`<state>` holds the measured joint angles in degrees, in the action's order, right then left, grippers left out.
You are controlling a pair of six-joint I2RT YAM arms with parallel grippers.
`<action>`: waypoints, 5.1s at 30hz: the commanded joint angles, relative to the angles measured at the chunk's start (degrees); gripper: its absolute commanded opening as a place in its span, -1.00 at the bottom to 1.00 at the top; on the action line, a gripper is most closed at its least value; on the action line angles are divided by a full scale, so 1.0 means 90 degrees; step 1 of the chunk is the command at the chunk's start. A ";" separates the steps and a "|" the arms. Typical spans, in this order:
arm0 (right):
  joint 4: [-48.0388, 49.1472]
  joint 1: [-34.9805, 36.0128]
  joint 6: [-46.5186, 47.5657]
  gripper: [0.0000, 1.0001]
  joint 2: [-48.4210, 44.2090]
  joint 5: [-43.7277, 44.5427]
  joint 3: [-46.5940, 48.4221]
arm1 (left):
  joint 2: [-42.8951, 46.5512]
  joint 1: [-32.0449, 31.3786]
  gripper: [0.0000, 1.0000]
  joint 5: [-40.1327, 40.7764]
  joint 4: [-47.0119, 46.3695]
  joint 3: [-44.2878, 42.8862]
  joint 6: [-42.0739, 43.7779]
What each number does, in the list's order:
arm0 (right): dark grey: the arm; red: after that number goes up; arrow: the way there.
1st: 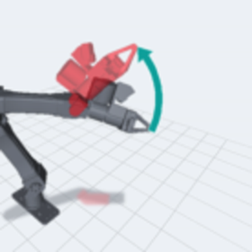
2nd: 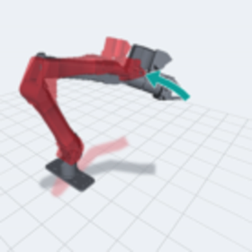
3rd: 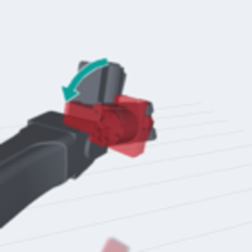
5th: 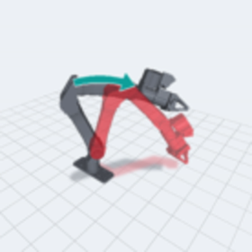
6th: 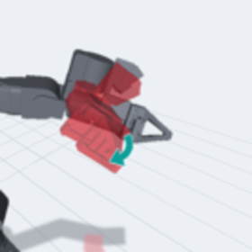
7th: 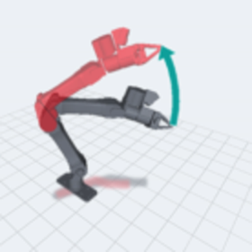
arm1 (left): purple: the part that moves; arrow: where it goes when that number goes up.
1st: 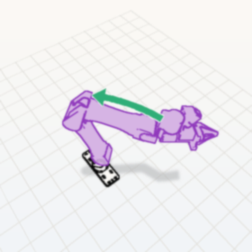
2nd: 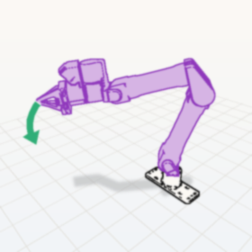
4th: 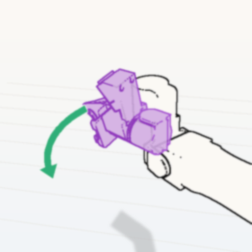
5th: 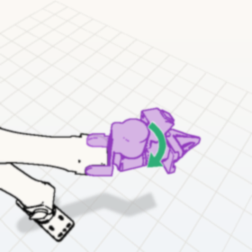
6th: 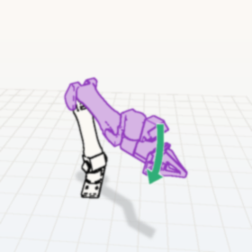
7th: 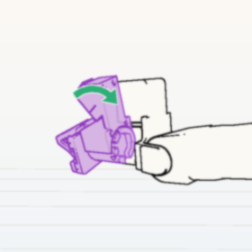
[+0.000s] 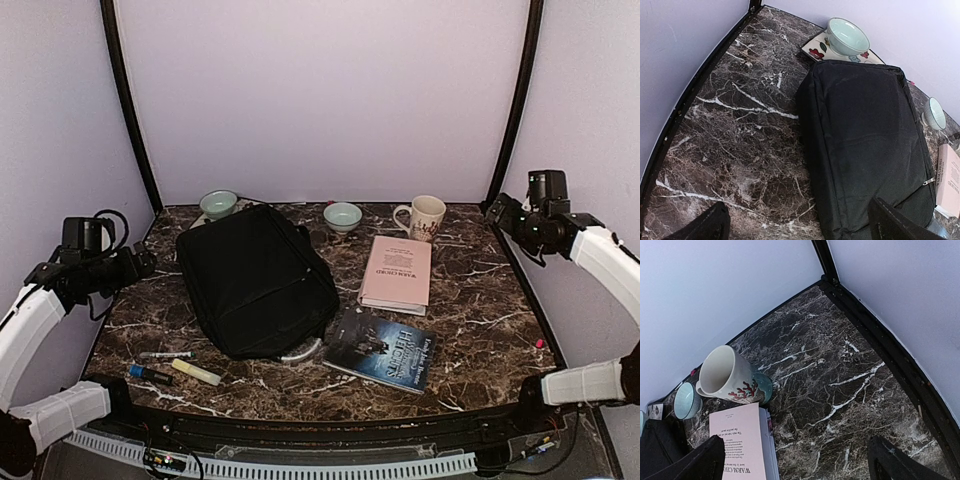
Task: Pack the student bag
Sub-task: Grab the student bag from the lower front pocket.
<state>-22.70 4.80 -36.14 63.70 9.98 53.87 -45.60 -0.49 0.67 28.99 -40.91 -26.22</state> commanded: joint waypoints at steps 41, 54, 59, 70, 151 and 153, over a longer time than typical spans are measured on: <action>0.0850 0.3453 0.2401 0.87 0.2461 -0.1320 0.1232 | -0.2247 -0.1682 0.60 -0.1509 0.0586 -0.1810 0.0388; 0.1089 0.4154 0.3014 0.80 0.3460 -0.1435 0.1860 | -0.3352 -0.2499 0.54 -0.0987 0.1118 -0.2886 0.0160; 0.0809 0.4438 0.3544 0.78 0.3945 -0.1347 0.2358 | -0.3477 -0.2642 0.52 -0.0853 0.1273 -0.3072 0.0183; 0.1116 0.4652 0.3681 0.77 0.4189 -0.1533 0.2355 | -0.3173 -0.2689 0.51 -0.0778 0.1406 -0.2865 0.0125; 0.2736 0.4757 0.2168 0.17 0.6096 -0.3274 0.2701 | -0.7182 -0.3915 0.24 -0.0807 0.1723 -0.6737 -0.1662; 0.2798 0.4743 0.2247 0.16 0.5922 -0.3088 0.2470 | -0.7445 -0.4048 0.23 -0.0875 0.1733 -0.6960 -0.1641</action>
<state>1.08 47.18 -17.61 118.52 -19.64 78.83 -110.28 -35.11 -5.67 42.52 -99.48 -41.36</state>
